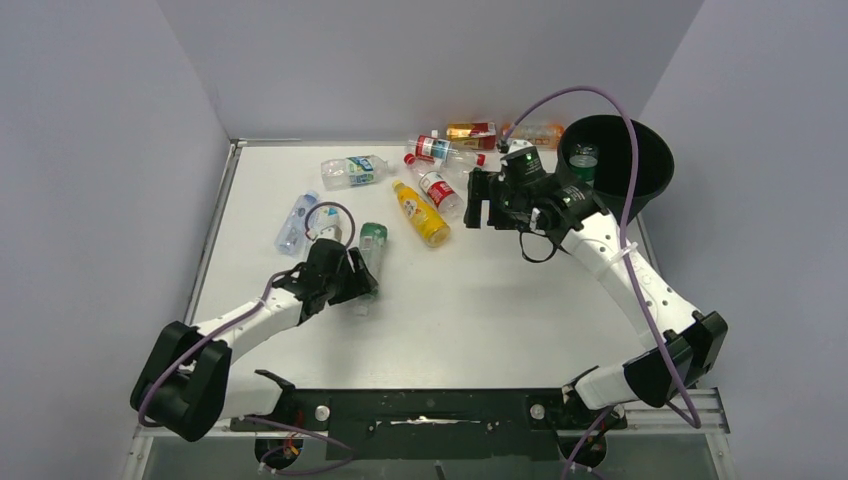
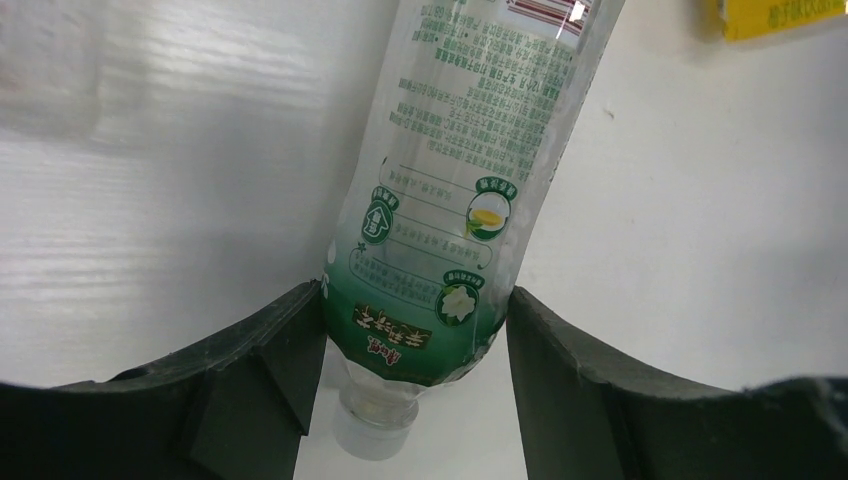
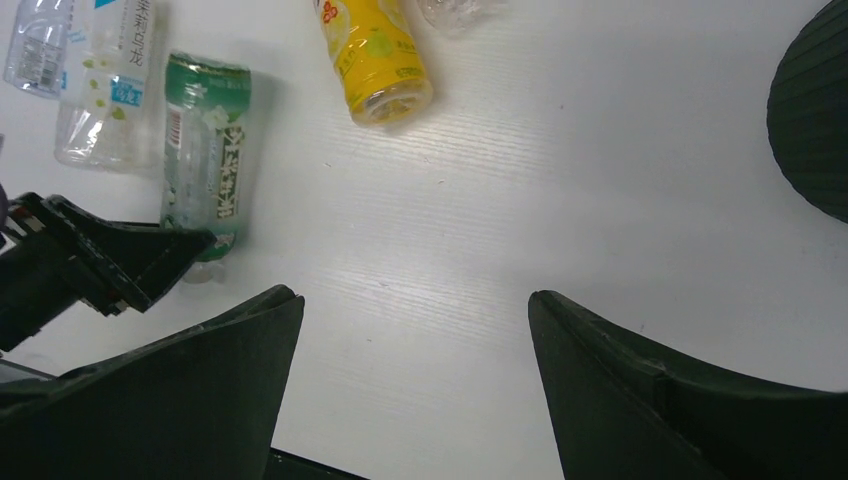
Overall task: Put the plastic bottles in the bin
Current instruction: Pick up the plastic bottle at the center of the board, then place the plastic bottle in the trash bin.
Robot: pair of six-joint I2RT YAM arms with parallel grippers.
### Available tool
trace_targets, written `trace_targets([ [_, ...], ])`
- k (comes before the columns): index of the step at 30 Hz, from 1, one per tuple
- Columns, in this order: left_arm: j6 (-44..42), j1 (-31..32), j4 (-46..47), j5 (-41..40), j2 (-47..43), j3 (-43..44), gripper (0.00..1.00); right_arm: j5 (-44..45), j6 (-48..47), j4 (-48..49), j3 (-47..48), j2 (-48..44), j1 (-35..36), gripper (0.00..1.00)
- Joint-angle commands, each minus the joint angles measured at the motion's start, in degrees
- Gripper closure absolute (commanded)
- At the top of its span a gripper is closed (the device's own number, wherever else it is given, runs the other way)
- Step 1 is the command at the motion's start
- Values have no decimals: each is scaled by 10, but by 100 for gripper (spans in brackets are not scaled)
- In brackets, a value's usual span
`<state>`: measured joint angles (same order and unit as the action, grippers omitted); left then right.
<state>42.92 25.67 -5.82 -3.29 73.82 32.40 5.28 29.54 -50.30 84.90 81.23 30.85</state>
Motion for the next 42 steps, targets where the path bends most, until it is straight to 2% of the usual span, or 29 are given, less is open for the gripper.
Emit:
trace_targets([
  [1,15,25,-2,30,-45,-7,58,-10,38,-15,46,-2,4,14],
  [10,13,40,-54,39,-151,-21,58,-36,67,-23,68,2,5,14],
  [16,11,42,-100,64,-204,-12,58,-84,64,-28,107,38,5,15],
  [22,5,44,-159,88,-254,11,58,-139,64,3,90,33,1,14],
  [27,8,44,-193,119,-296,28,58,-191,84,61,44,10,-3,14],
  [34,29,44,-195,173,-345,29,58,-267,134,203,-82,-37,-8,12],
  [36,37,44,-194,183,-350,31,58,-285,141,244,-116,-50,-7,11],
  [42,69,45,-173,223,-333,37,58,-292,116,287,-163,-72,-6,7],
])
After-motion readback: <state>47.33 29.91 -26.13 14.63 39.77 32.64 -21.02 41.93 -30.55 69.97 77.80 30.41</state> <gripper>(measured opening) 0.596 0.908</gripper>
